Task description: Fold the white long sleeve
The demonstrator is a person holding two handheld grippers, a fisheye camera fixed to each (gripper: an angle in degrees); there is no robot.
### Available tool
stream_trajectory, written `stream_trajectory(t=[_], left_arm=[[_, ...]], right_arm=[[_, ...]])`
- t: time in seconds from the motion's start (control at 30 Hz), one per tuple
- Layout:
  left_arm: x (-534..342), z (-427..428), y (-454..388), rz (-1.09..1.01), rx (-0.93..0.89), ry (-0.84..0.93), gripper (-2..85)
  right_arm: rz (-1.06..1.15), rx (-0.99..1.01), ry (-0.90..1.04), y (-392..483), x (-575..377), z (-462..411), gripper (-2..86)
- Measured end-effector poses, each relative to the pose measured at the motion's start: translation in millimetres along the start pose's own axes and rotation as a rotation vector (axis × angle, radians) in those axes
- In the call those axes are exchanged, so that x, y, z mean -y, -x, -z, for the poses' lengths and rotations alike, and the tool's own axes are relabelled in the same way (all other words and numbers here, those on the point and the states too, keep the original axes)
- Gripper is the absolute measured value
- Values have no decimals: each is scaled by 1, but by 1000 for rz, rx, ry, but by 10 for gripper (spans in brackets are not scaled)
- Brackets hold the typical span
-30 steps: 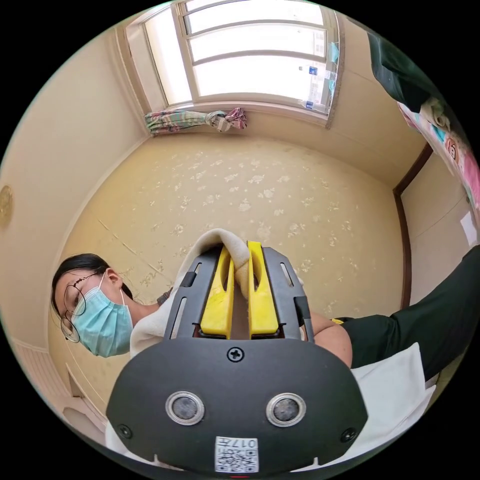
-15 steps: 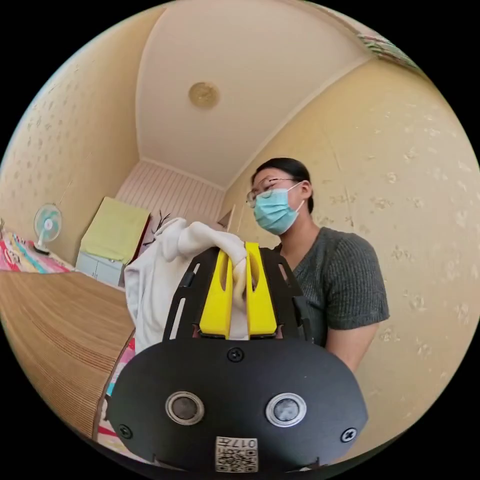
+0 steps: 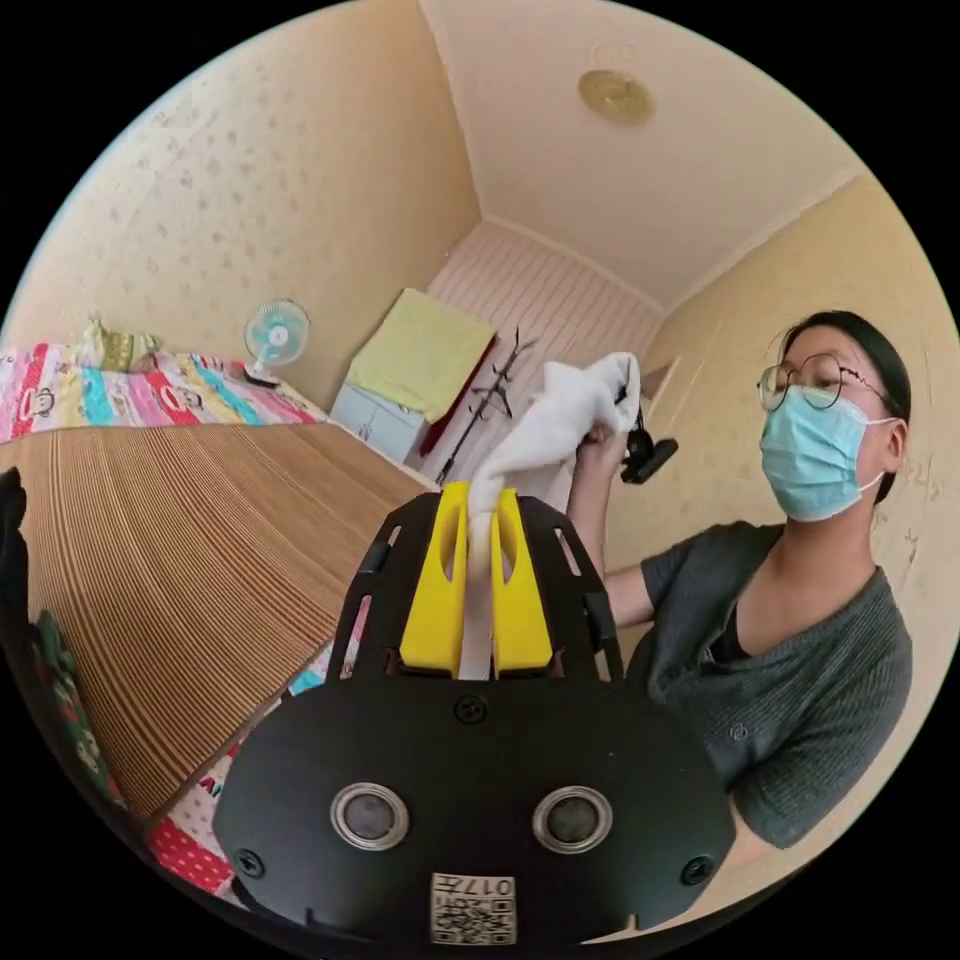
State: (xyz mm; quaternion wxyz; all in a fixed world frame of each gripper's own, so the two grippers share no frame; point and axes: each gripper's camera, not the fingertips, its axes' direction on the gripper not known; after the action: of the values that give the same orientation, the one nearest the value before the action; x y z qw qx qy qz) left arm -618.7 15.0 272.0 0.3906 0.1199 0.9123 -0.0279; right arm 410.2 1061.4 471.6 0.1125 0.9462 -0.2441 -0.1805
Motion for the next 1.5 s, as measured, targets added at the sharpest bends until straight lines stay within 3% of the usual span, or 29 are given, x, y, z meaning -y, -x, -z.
stream_trajectory(t=[0.07,0.13,0.27,0.33,0.37,0.43,0.5,0.57,0.63,0.8,0.97,1.03,1.1,1.17,1.23,1.27,1.33,1.37,1.43,1.5], left_arm=[[24,11,-23,0,65,-211,36],[55,10,-36,-15,165,-292,36],[194,-30,-9,-51,470,-269,39],[259,-56,47,-9,591,-141,49],[290,-71,97,81,666,-13,61],[305,-84,168,251,757,181,78],[289,-86,215,342,849,316,82],[245,-81,247,384,891,352,85],[198,-84,272,437,796,378,89],[67,-128,325,620,548,569,111],[-29,-164,308,582,551,796,105],[-40,-149,287,499,631,736,78],[-49,-136,277,444,625,730,62],[-54,-118,268,405,596,733,55],[-58,-104,262,386,598,718,53],[-60,-96,258,360,606,706,53],[-62,-84,255,336,612,694,53],[-63,-75,256,346,613,689,54],[-64,-61,260,386,624,675,54],[-65,-46,263,423,622,652,52]], right_arm=[[18,-32,-3,-7,-4,-4,39],[67,-45,61,-20,-10,-38,40],[-2,-23,357,-73,-29,-191,45],[-100,26,782,-139,-73,-342,86],[-109,5,905,-157,-92,-377,105],[-173,-199,1352,-217,-186,-458,166],[-243,-186,1478,-237,-242,-463,162],[-279,-35,1434,-236,-286,-446,143],[-273,76,1512,-229,-369,-422,126],[-142,44,1832,-207,-554,-360,138],[73,-144,1813,-190,-621,-281,135],[296,-227,1851,-187,-649,-232,118],[389,-147,1824,-192,-647,-202,83],[452,-236,1895,-222,-636,-196,59],[510,-561,1860,-294,-597,-200,57],[485,-664,1816,-315,-579,-199,57],[8,-957,1578,-396,-486,-176,68],[-134,-950,1514,-408,-467,-165,71],[-387,-622,1386,-411,-440,-134,72],[-382,-422,1505,-385,-463,-131,73]])
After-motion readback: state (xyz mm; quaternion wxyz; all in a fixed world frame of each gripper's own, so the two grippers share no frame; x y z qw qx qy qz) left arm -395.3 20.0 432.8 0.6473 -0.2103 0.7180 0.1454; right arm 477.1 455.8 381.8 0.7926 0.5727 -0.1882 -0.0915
